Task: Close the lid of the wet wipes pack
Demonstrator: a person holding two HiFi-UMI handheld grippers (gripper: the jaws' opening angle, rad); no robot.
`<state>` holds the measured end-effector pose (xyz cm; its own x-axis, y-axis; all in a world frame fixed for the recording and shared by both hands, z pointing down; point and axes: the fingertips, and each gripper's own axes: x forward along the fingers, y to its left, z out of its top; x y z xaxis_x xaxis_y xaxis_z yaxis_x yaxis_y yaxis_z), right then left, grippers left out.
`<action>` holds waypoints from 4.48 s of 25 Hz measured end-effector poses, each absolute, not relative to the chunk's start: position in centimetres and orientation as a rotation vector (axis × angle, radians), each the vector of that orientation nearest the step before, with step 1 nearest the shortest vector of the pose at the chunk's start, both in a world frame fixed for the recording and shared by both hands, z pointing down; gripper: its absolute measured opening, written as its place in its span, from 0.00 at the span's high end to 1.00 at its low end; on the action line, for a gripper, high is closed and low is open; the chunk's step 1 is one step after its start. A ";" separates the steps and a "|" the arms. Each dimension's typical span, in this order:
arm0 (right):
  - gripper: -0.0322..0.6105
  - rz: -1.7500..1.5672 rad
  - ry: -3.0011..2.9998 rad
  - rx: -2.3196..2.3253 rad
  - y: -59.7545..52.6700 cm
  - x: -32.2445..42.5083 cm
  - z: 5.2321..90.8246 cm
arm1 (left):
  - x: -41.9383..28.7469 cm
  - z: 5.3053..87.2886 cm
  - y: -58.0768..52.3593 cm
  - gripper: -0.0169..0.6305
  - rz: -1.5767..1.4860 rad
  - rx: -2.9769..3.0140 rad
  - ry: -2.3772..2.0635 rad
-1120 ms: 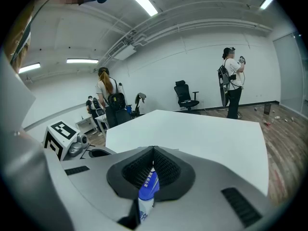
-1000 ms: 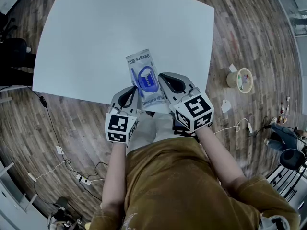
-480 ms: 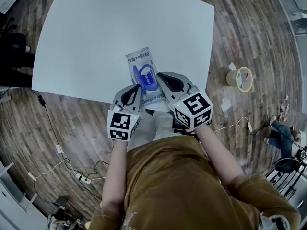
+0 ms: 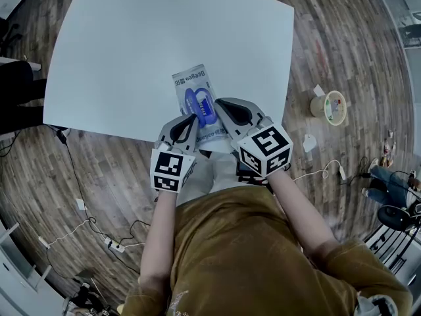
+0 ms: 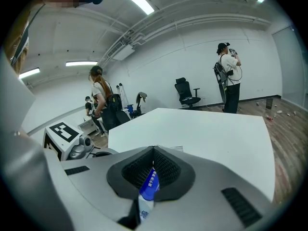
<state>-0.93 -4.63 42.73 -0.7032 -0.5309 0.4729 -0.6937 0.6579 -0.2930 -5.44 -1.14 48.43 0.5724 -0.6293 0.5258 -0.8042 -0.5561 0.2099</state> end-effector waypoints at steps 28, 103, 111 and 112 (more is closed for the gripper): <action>0.94 0.696 -2.518 0.919 -4.6 -1.8 44.2 | -3.6 49.0 -1.0 0.98 0.568 2.399 -1.073; 0.94 0.761 -2.359 0.822 -2.9 -2.8 50.8 | -5.3 51.1 -0.3 0.98 0.560 2.314 -1.050; 0.94 0.768 -2.354 0.823 -3.0 -2.8 51.1 | -5.5 51.1 -0.4 0.98 0.560 2.313 -1.052; 0.94 0.768 -2.354 0.824 -3.1 -2.8 51.1 | -5.6 51.1 -0.4 0.98 0.561 2.312 -1.052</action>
